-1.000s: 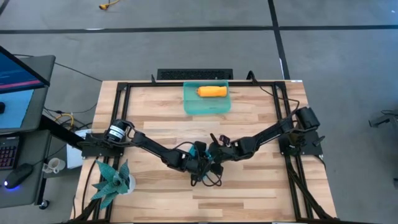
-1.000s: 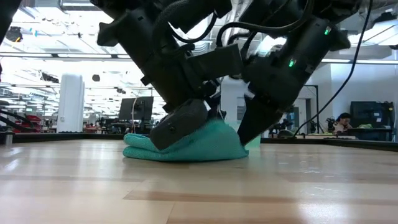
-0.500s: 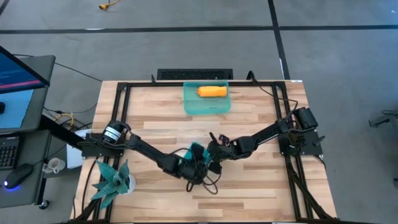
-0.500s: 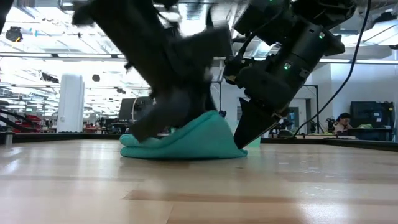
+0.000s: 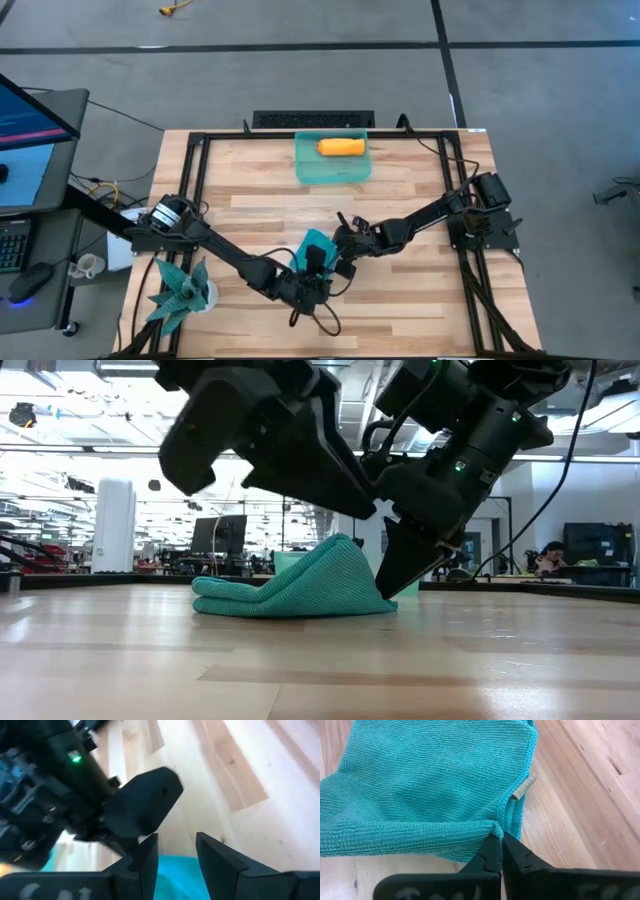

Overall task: Roll microfiber towels into tight, uniform cylinder then place into a basket
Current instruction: Roll the blue microfiber cloth on the table

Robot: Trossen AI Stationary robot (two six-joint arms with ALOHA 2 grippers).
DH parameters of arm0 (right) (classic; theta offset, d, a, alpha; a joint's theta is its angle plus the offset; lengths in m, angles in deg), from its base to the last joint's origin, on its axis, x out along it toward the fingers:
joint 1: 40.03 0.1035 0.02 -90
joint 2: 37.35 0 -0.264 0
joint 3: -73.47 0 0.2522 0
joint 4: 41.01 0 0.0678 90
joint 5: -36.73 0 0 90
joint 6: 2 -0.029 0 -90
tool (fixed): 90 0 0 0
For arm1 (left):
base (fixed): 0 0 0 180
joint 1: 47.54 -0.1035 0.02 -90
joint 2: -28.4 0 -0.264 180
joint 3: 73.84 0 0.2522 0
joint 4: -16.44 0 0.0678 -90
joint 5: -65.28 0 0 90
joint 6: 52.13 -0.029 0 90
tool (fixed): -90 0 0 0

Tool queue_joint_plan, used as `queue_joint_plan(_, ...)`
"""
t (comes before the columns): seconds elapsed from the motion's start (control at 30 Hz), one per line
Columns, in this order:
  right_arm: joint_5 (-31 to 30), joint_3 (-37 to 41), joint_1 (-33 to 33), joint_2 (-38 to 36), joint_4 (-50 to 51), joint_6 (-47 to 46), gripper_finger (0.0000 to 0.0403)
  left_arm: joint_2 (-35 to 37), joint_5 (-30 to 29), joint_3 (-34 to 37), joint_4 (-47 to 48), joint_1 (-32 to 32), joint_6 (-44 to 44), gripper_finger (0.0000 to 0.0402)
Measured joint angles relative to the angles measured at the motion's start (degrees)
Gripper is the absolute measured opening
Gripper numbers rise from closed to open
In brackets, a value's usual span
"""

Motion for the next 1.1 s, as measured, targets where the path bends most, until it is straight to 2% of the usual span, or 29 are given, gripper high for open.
queue_joint_plan(0.2, -0.02, 0.04, 0.68, 0.04, 0.04, -0.44, 0.0013, -0.82, 1.58, -0.02, -1.81, -1.59, 2.7, 0.0125)
queue_joint_plan(0.3, -0.12, 0.06, 0.75, 0.04, 0.08, -0.35, 0.0013, -0.89, 4.34, -0.02, -2.61, -2.29, 3.64, 0.0125)
queue_joint_plan(0.5, 0.04, 0.08, 0.64, 0.02, 0.24, -0.14, 0.0013, -1.21, 5.05, -0.02, -2.95, -2.96, 5.7, 0.0125)
queue_joint_plan(1.1, 0.26, 0.11, 0.66, 0.09, 0.31, -0.14, 0.0013, -2.64, 1.68, -0.07, 3.19, -4.55, 10.61, 0.0125)
